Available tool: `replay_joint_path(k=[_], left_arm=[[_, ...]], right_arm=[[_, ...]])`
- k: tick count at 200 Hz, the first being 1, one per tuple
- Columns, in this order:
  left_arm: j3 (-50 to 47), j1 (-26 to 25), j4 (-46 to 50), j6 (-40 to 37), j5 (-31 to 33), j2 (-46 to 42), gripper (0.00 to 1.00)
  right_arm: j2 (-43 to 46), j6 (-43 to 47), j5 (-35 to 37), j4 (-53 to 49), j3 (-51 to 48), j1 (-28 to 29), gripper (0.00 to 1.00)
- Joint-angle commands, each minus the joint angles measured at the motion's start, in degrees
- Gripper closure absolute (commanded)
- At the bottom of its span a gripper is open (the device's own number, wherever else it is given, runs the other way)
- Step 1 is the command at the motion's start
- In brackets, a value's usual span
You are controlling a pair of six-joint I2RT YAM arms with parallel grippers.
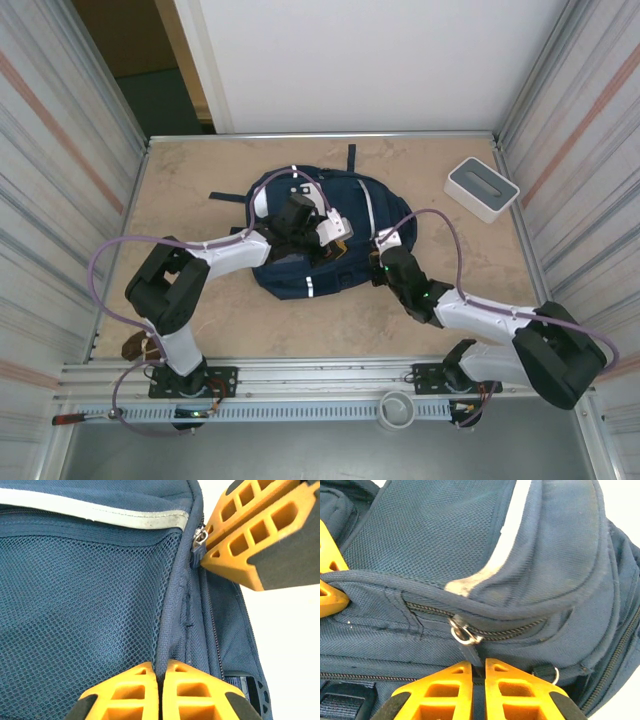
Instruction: Pack books, pencil case, and school supplies into a backpack
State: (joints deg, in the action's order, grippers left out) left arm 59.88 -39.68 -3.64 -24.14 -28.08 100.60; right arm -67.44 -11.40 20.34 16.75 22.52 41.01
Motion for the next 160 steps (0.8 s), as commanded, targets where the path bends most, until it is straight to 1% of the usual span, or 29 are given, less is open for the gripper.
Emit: replay_joint_path(k=[1, 52, 77, 80, 91, 112, 135, 160], left_arm=[[-0.47, 0.39, 2.41, -0.29, -2.64, 0.09, 1.0], [-0.72, 0.41, 2.52, -0.37, -2.51, -0.14, 1.0], [-0.81, 0.45, 2.54, -0.42, -2.47, -0.28, 1.0], [-0.81, 0.45, 2.5, -0.42, -2.52, -0.31, 1.0], [-0.81, 0.42, 2.51, -0.44, -2.6, -0.4, 1.0], [-0.81, 0.39, 2.55, -0.47, -2.6, -0.4, 1.0], [-0.81, 0.4, 2.5, -0.45, -2.69, -0.23, 1.0], [-0.81, 0.39, 2.54, -0.35, -2.8, -0.19, 1.0]], right_arm=[[2.84, -2.82, -4.06, 0.62, -1.9, -2.75, 1.0], [5.46, -5.21, -15.65, 1.63, -3.78, -9.33, 1.0], [5.95, -3.89, -18.72, 2.32, -4.01, -9.37, 1.0], [6.11, -3.64, -18.75, 2.33, -3.94, -9.15, 0.99], [6.77, -2.39, -17.2, 2.32, -3.96, -7.54, 0.91], [7.6, 0.83, -10.94, 1.84, -3.65, -3.31, 0.75], [6.96, 2.16, -6.82, 1.34, -2.46, -1.55, 0.65], [4.5, 3.69, -4.71, 1.43, -0.64, -0.92, 0.62]])
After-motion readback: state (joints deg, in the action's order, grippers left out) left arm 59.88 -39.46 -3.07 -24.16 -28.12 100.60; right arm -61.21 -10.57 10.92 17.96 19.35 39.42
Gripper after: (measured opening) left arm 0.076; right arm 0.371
